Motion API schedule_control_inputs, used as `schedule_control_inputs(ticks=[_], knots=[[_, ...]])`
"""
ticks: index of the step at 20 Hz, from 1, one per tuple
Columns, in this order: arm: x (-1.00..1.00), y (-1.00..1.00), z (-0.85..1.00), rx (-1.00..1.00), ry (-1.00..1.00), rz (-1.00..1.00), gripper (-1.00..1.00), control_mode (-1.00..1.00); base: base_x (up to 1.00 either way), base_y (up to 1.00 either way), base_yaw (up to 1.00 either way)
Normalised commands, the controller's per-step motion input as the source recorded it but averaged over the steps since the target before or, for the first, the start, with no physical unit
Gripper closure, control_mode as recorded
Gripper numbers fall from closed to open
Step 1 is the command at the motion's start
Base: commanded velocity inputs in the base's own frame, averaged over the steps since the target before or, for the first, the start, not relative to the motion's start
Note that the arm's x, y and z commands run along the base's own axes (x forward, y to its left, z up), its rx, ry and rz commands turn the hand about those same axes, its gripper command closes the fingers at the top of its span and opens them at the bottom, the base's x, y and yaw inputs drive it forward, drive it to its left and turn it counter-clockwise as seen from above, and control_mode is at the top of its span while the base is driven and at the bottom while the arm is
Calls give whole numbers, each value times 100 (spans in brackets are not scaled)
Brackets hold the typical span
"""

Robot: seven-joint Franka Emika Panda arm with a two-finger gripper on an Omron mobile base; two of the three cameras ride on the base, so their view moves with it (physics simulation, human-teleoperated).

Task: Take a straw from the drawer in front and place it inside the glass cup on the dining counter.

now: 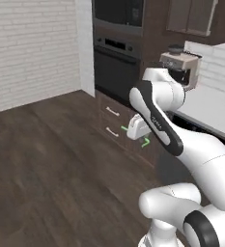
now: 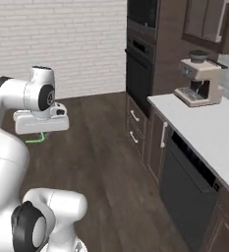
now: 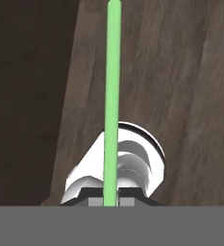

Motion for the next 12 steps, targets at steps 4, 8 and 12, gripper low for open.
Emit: schedule_control_inputs(ticks=[4, 8, 12], knots=[[0, 0, 0, 0, 0, 0, 100, 100, 100, 0, 24], [0, 0, 0, 0, 0, 0, 100, 100, 100, 0, 27], [0, 0, 0, 0, 0, 0, 100, 100, 100, 0, 29]])
